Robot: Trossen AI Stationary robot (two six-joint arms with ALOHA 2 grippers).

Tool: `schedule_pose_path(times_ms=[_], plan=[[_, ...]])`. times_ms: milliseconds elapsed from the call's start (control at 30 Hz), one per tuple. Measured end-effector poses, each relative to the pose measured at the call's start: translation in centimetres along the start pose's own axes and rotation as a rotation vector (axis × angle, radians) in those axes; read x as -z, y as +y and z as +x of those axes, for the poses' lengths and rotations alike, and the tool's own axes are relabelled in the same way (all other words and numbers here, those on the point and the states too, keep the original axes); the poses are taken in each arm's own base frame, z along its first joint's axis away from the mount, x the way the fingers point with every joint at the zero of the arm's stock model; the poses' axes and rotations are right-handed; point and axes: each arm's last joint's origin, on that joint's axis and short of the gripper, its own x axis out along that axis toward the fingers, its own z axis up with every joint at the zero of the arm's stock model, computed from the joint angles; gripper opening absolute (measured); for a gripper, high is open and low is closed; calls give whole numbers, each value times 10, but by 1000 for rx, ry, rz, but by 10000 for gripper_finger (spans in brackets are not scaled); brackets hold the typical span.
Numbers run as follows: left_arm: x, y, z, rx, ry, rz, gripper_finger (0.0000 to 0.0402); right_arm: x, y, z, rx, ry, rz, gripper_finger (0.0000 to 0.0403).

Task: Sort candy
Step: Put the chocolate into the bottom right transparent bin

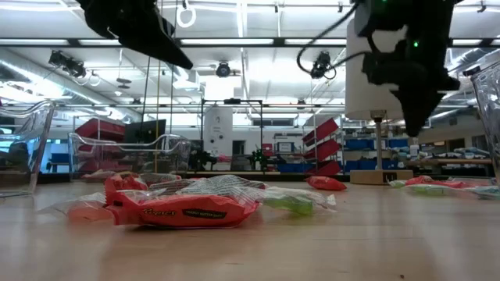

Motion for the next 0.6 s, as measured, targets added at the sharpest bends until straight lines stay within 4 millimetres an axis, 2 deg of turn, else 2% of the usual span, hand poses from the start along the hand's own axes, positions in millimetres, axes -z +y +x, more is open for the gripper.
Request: schedule_pose_path(times_ms=[133, 433, 600], plan=[[1, 0, 0, -3, 6, -3, 67, -4, 5, 12, 33, 38, -3, 24], [2, 0, 0, -4, 21, -7, 67, -11, 11, 32, 94, 92, -16, 108], [4, 0, 0, -5, 38, -6, 67, -11, 16, 41, 121, 113, -42, 137]])
